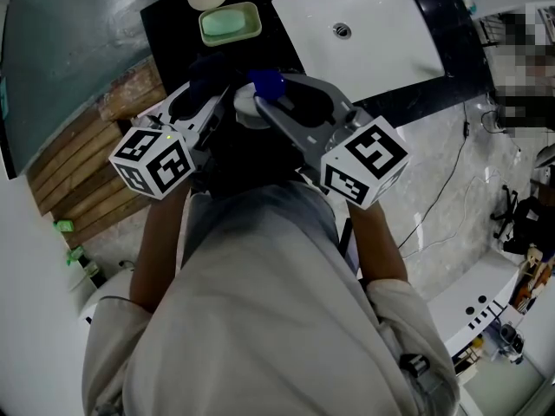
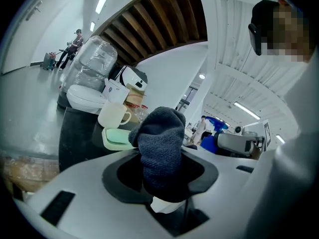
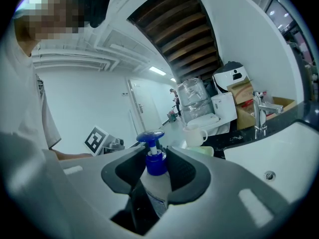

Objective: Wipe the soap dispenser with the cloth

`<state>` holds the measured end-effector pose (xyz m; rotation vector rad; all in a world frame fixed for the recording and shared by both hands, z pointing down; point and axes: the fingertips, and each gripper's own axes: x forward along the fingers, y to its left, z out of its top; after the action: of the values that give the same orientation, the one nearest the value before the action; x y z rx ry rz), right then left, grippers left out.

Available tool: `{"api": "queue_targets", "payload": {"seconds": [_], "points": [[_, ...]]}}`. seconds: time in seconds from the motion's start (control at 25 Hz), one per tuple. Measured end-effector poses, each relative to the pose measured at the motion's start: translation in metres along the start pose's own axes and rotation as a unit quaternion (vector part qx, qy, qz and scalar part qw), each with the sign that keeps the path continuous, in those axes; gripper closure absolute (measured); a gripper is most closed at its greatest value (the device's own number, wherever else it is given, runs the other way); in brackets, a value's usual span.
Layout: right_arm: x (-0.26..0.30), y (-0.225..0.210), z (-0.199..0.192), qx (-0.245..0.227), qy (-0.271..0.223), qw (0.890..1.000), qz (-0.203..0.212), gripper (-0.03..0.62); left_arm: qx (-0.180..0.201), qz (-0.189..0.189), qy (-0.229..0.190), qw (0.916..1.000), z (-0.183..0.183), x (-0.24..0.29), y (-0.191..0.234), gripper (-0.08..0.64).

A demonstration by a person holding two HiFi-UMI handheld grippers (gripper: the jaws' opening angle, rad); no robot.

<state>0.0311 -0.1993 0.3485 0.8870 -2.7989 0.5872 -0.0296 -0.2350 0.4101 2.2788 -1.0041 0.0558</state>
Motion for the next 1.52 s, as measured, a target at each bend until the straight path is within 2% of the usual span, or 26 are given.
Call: {"api": "queue_targets", "payload": {"seconds": [0.56,0.8,0.96,1.2,1.52], "points": [[0.0,0.004,-0.001,-0.006,0.001,1.0,0.003,0.468,0.0,0.022,0.046,0.9987,-0.034,0.001,0.013,0.397],[-0.001,0.007,-0.001,-0.016,0.001,1.0,0.005,0.468,0.004,0.043,0.06,0.9972,-0.05,-0.003,0.018,0.397],[-0.002,0.011,-0.001,-0.039,-0.002,0.999,0.004,0.468,0.01,0.063,0.04,0.9972,-0.048,-0.013,0.016,0.397],[-0.003,0.022,-0.006,-0.07,0.001,0.998,0.004,0.468,0.012,0.08,-0.021,0.9965,-0.028,-0.041,0.011,0.397],[-0.004,0.035,-0.017,-0.09,0.009,0.996,-0.002,0.456,0.011,0.07,-0.039,0.9967,-0.025,-0.064,0.006,0.397]]}}
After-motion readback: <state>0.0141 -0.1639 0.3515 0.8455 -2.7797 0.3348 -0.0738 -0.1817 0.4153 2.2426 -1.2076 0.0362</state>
